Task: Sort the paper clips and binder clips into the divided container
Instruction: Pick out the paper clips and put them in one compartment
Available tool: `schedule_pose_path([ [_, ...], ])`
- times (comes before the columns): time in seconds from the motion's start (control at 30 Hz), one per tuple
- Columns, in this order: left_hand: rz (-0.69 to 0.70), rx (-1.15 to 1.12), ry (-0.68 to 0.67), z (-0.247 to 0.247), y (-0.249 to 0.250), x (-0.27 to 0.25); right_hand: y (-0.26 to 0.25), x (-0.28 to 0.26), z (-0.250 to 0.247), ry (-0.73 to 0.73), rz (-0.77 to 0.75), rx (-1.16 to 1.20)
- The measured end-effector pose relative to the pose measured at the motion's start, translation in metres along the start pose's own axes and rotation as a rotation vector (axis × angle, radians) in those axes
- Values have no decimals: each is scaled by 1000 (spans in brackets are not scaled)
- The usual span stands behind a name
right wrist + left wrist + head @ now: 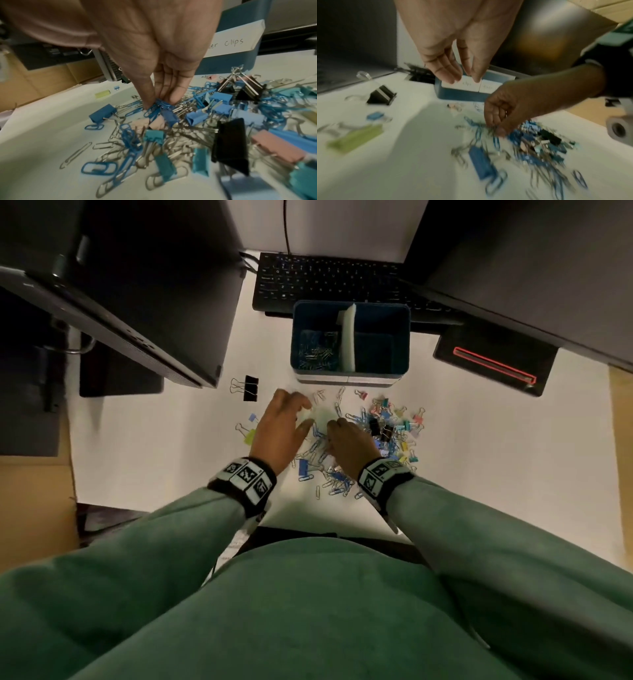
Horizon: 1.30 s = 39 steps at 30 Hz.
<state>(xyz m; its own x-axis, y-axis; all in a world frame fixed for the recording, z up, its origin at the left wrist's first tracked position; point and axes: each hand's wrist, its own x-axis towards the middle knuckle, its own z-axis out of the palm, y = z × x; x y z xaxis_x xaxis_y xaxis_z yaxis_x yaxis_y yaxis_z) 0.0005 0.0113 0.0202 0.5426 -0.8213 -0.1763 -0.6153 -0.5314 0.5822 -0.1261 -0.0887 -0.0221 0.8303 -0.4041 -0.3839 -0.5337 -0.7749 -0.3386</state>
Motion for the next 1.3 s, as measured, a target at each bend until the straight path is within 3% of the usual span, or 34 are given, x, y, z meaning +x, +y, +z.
schedule_pose_path([
  [0.17, -51, 134, -328, 33, -15, -14, 17, 5, -10, -35, 30, 215],
  [0.37, 26, 189, -304, 48, -11, -3, 33, -8, -54, 36, 140, 571],
  [0.53, 39, 222, -348, 45, -5, 2, 17, 18, -120, 340, 88, 828],
  [0.6, 51, 251, -375, 44, -4, 5, 8, 45, -133, 432, 75, 796],
  [0.7, 83, 273, -401, 42, -3, 8, 0, 77, -133, 395, 75, 608],
  [0.87, 59, 223, -454, 33, -5, 12, 5, 45, -102, 442, -64, 421],
  [1.03, -22, 5, -439, 22, -18, 15, 21, 15, -37, 78, 7, 101],
  [1.17, -32, -66, -390, -2, -3, 19, 20, 15, 6, -61, -152, -121],
  [1.3, -41, -224, -155, -43, 30, 52, 19, -5, 24, -68, -238, -171],
])
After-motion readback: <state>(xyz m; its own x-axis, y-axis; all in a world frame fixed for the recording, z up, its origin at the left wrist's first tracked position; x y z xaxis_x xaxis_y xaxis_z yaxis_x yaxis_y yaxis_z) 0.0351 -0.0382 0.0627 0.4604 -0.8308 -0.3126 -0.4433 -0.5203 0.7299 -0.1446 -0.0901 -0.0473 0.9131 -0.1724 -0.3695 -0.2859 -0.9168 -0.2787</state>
